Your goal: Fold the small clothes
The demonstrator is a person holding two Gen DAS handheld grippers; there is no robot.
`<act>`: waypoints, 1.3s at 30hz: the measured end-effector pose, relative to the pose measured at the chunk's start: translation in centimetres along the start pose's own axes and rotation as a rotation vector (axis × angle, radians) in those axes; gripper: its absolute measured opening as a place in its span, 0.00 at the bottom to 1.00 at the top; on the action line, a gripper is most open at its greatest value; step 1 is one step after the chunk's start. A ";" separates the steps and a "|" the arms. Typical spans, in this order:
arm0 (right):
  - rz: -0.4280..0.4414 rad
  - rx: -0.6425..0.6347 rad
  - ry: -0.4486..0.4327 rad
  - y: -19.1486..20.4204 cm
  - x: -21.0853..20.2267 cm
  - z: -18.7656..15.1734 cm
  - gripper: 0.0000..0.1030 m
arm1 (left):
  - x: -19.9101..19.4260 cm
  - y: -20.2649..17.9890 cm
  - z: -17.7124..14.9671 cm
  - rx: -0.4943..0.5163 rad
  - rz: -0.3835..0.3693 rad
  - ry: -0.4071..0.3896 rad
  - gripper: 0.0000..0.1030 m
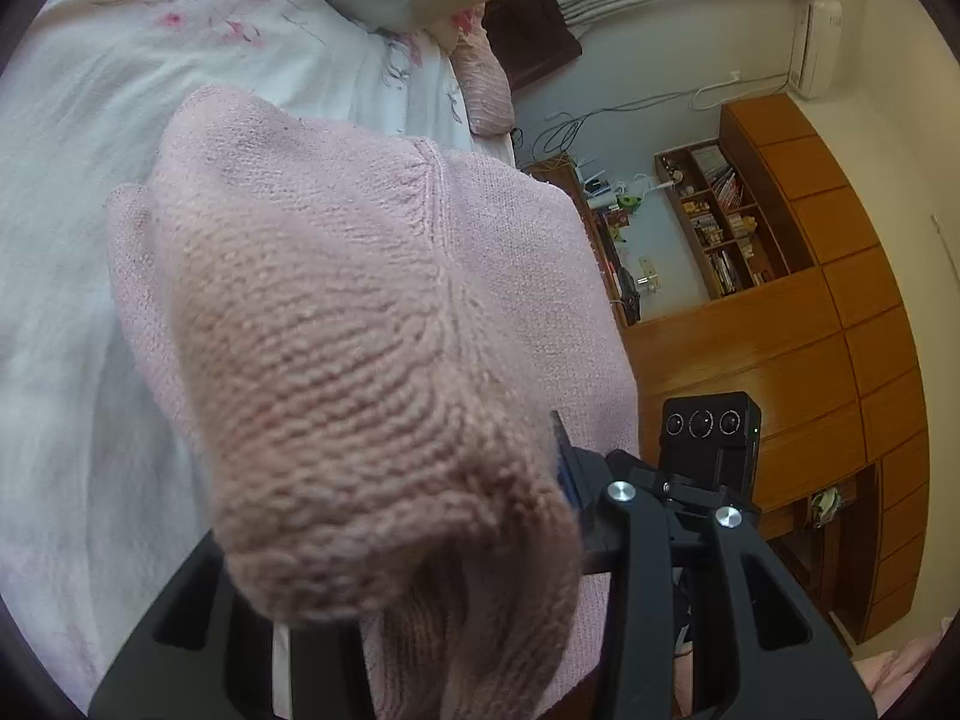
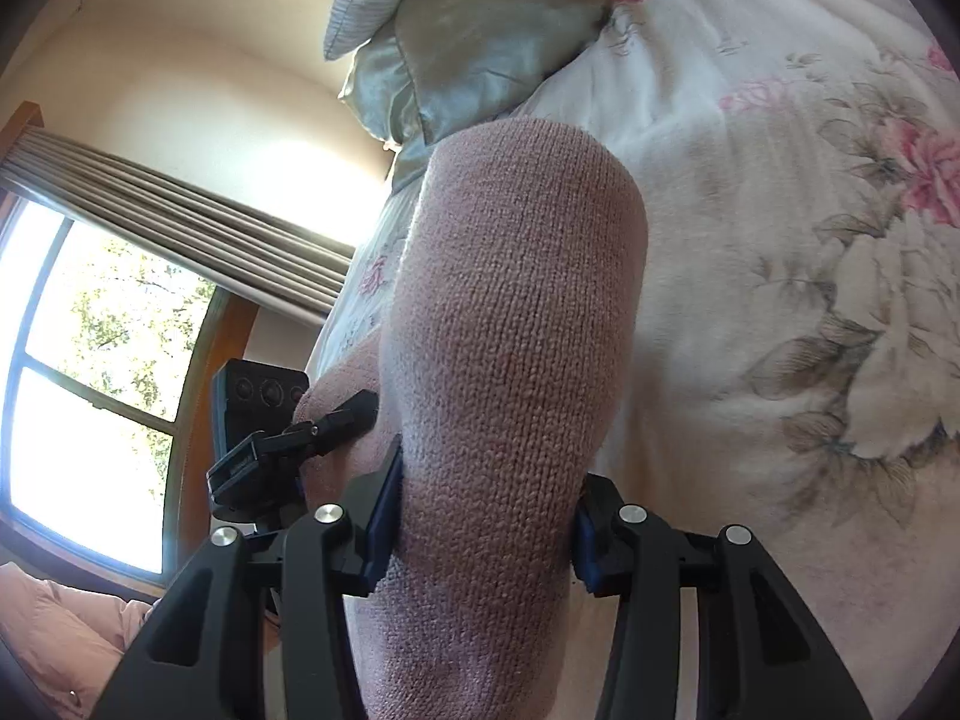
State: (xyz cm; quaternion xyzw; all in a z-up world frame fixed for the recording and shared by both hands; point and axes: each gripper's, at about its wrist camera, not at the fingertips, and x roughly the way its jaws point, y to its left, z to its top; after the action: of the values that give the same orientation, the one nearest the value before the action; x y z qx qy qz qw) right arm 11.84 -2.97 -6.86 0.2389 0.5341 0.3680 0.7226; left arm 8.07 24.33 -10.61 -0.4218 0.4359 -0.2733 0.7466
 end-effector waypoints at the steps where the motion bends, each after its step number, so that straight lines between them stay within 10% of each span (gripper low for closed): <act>1: -0.022 0.012 0.000 -1.1 -0.2 -0.3 0.46 | 1.3 0.0 -0.6 -0.004 0.018 0.018 0.38; 8: -0.066 0.136 0.065 -8.0 1.7 -4.5 0.48 | 5.8 3.7 -4.3 -0.051 0.181 0.109 0.44; 23: -0.050 0.108 0.137 -6.6 -0.5 -8.8 0.78 | 1.9 2.0 -8.3 -0.060 0.328 0.113 0.67; 29: -0.010 0.131 0.148 -6.9 -0.9 -9.8 0.33 | 1.9 2.8 -9.6 -0.120 0.367 0.127 0.48; 39: -0.153 0.109 0.192 -7.2 0.1 -10.5 0.29 | 1.1 3.4 -10.8 -0.085 0.461 0.134 0.46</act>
State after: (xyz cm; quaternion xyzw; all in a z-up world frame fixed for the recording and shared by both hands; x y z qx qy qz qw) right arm 3.89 -7.78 -15.57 0.1998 0.6367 0.3033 0.6802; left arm -0.75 20.93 -16.85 -0.3228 0.5805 -0.1045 0.7402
